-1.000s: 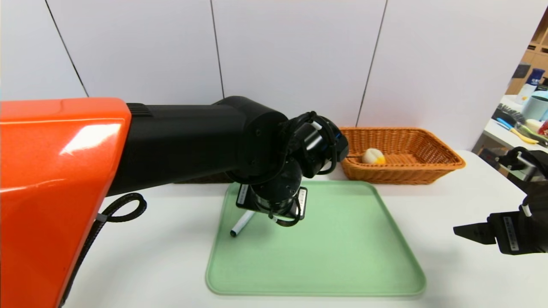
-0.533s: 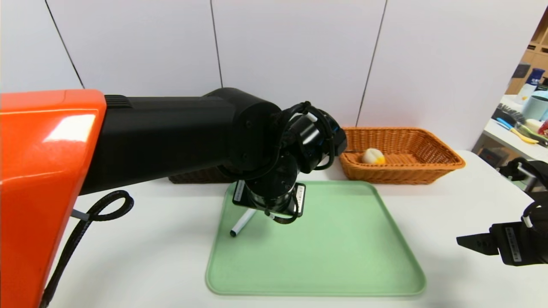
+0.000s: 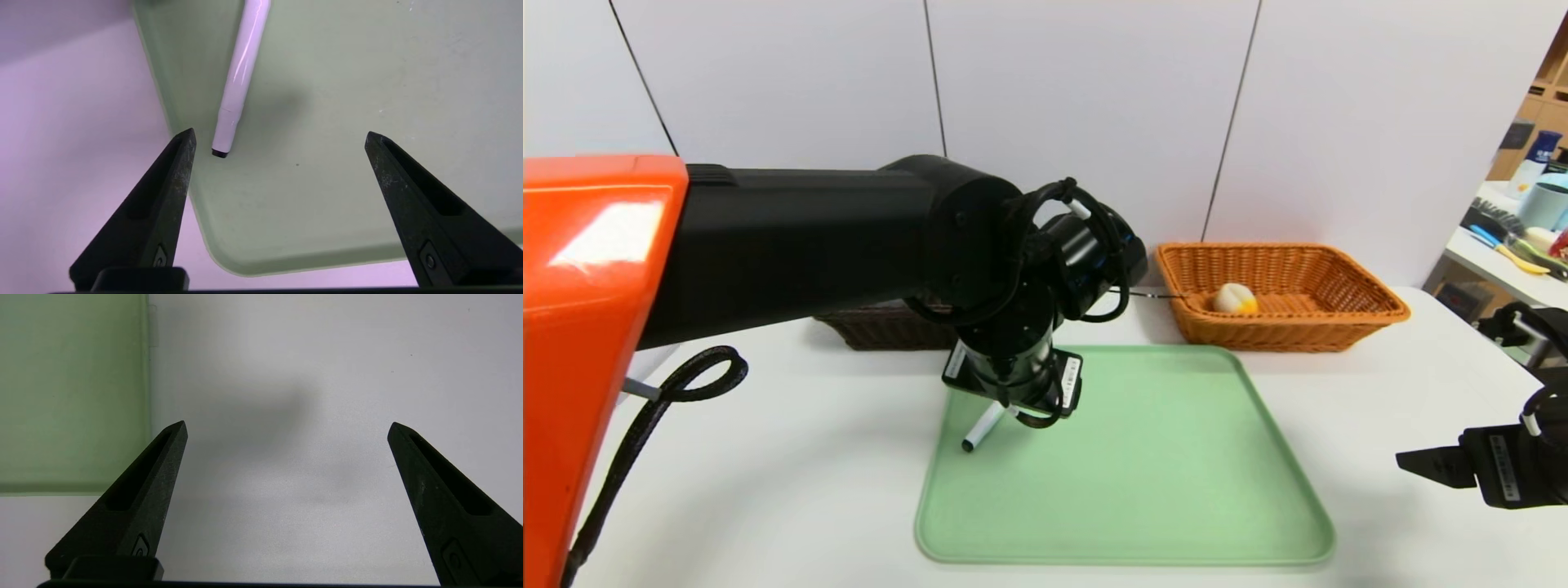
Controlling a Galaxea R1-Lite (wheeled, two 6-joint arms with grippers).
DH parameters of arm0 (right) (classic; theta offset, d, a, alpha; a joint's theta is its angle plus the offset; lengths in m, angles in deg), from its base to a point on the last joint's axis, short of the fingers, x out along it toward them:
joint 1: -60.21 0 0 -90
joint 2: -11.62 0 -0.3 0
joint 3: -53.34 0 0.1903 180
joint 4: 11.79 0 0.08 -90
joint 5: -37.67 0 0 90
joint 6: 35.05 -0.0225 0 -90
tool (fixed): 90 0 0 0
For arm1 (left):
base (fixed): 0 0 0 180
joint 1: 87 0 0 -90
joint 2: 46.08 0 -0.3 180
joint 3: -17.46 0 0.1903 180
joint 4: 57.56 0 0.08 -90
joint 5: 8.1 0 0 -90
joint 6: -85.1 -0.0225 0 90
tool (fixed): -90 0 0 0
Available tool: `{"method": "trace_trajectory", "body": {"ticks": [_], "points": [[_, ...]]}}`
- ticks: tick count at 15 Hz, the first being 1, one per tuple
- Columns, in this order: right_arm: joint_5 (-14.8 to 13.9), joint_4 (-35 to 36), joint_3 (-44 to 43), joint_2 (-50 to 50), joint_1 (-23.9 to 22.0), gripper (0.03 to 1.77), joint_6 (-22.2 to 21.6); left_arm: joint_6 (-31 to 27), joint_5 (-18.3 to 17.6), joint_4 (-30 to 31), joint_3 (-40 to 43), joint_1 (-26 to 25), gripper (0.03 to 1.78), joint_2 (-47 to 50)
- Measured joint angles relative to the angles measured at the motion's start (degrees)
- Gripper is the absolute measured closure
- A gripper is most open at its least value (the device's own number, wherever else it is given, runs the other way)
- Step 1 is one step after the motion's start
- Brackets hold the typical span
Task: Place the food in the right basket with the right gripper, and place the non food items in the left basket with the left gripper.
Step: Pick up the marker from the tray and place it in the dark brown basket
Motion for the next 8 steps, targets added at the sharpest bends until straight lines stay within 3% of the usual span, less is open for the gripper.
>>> {"method": "trace_trajectory", "body": {"ticks": [6,8], "points": [[0.06,0.17,0.06,0.04,-0.74,0.1,0.07,-9.4,-8.41,1.05,0.99,-4.46,0.21,0.52],[0.06,0.13,0.06,0.09,-0.95,0.1,0.1,-10.69,-9.7,2.17,1.01,-5.75,0.19,-0.05]]}}
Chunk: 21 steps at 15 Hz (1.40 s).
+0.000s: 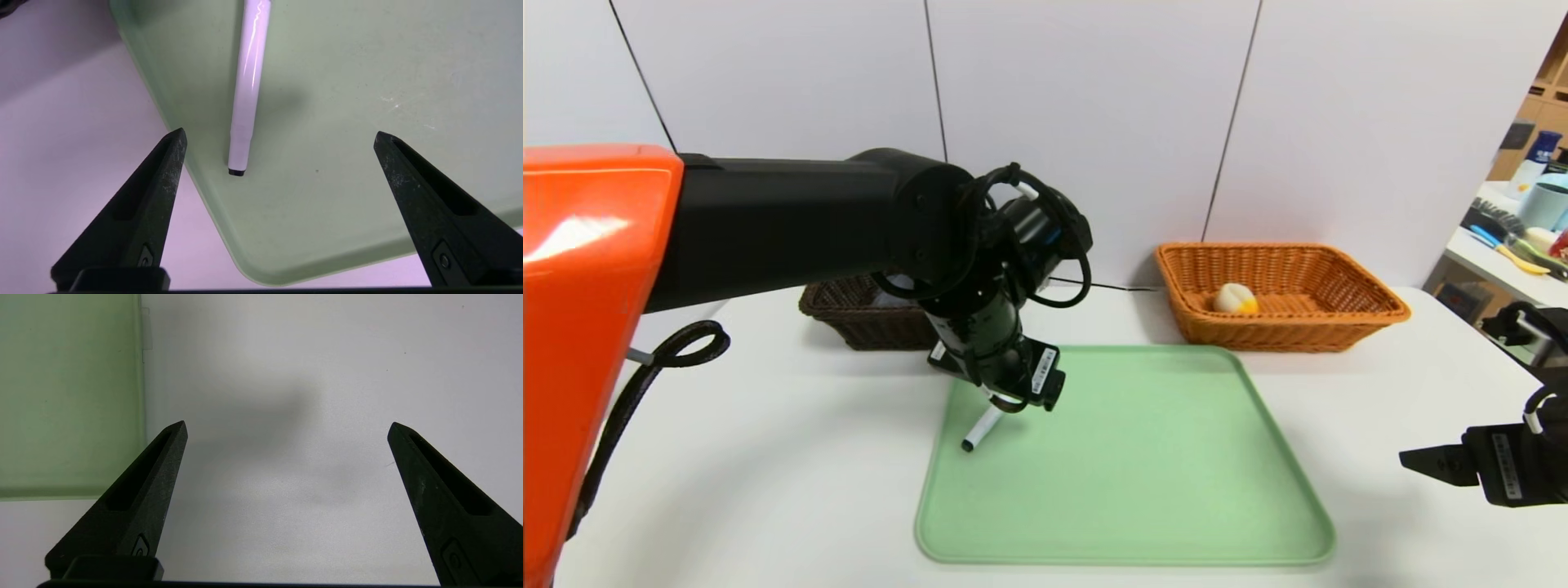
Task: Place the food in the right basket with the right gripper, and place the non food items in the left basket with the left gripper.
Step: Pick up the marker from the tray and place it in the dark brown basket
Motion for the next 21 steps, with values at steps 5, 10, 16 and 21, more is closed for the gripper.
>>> {"method": "trace_trajectory", "body": {"ticks": [5,10,16,21], "points": [[0.39,0.11,0.02,0.15,-0.74,0.1,0.0,-2.18,-3.63,0.37,-0.18,-2.79,0.15,-2.84],[0.5,0.0,0.24,0.15,-0.96,0.1,-0.05,-2.46,-4.28,0.67,-0.52,-3.17,0.14,-4.55],[0.46,0.15,0.22,0.09,-0.96,0.1,-0.02,-2.51,-5.01,1.55,-0.61,-4.38,0.12,-5.95],[0.5,0.01,0.35,0.09,-0.96,0.1,-0.16,-2.51,-5.12,1.66,-0.71,-4.74,0.12,-6.29]]}}
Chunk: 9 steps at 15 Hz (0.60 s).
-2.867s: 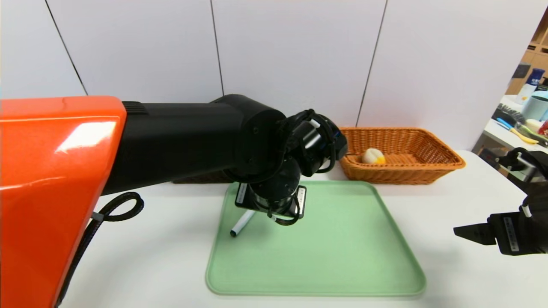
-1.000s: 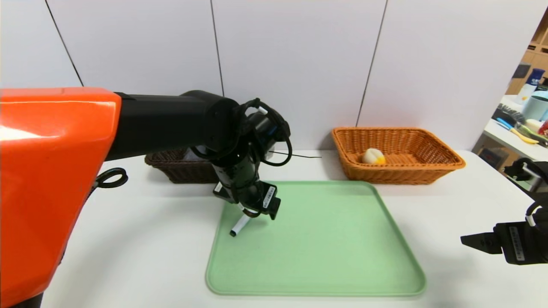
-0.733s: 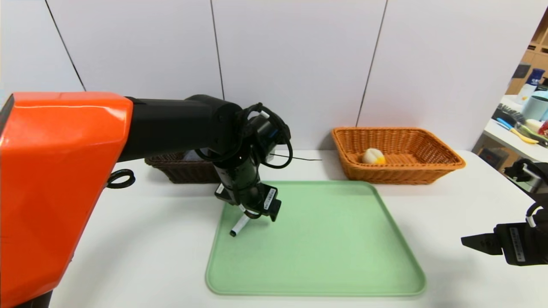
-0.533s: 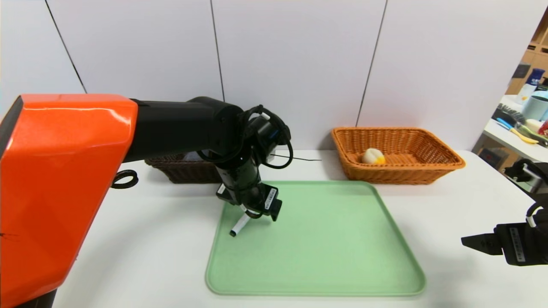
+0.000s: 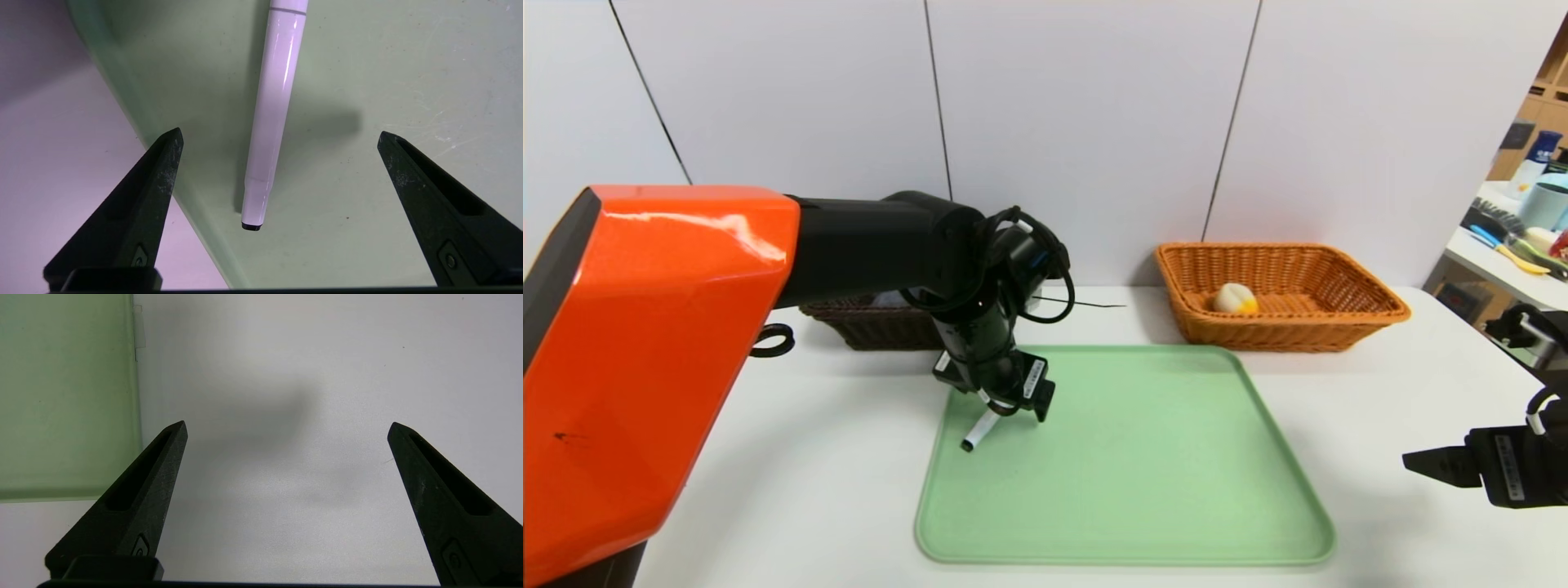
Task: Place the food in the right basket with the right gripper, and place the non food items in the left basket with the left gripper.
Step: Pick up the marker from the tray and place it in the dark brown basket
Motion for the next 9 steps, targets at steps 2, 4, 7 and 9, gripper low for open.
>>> {"method": "trace_trajectory", "body": {"ticks": [2,4,7,9], "points": [[-0.02,0.13,0.11,0.0,0.0,0.1,0.02,0.0,0.0,0.0,0.0,-0.02,0.12,-0.13],[-0.04,0.16,0.11,-0.02,0.0,0.1,0.05,0.0,0.02,0.0,0.0,-0.05,0.12,-0.3],[-0.06,0.13,0.11,-0.15,0.0,0.1,0.0,0.0,-0.04,-0.05,0.0,-0.02,0.12,-0.41],[-0.04,0.16,0.11,-0.2,0.0,0.1,0.0,0.0,-0.11,-0.05,-0.11,-0.02,0.12,-0.44]]}}
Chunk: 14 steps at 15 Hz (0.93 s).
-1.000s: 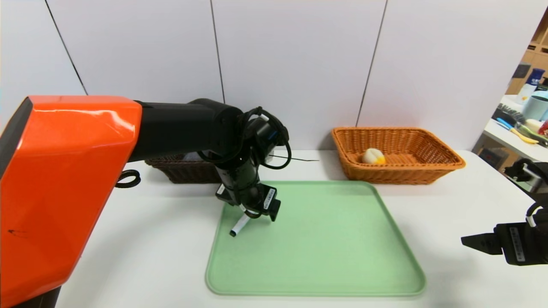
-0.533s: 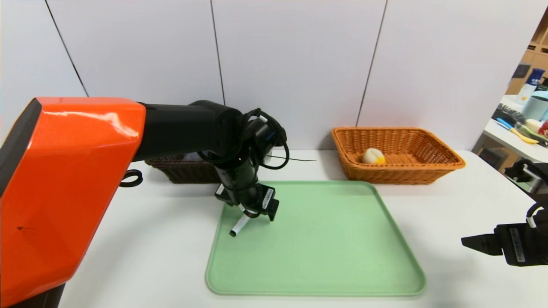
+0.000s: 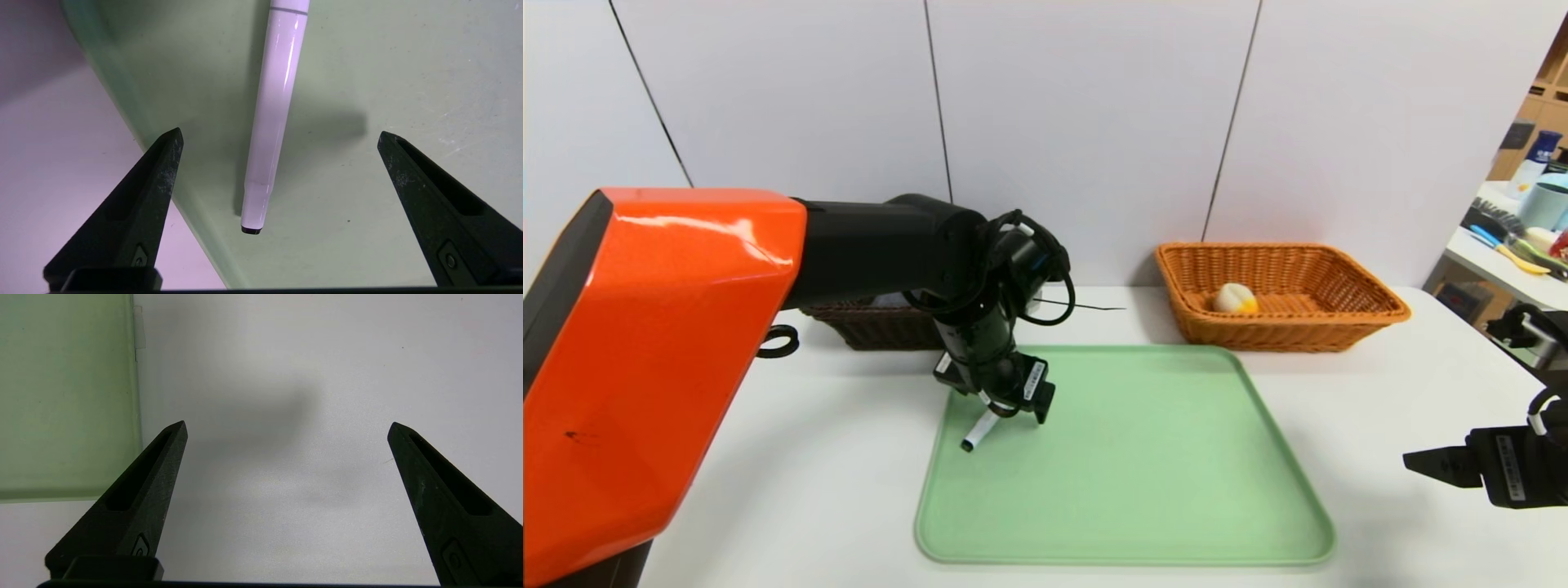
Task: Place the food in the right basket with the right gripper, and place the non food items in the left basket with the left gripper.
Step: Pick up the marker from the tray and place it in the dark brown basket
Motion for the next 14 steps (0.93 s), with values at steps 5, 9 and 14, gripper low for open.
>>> {"method": "trace_trajectory", "body": {"ticks": [5,9,14], "points": [[0.0,0.02,-0.52,-0.11,0.0,0.1,0.06,-0.09,0.0,-0.11,-0.15,0.0,0.12,-0.11],[-0.07,0.02,-0.63,-0.2,0.0,0.1,0.06,-0.09,0.0,-0.04,-0.3,0.09,0.12,-0.52],[-0.16,-0.05,-0.57,-0.55,0.0,0.1,0.06,-0.02,-0.04,0.02,-0.73,0.09,0.12,-1.34]]}}
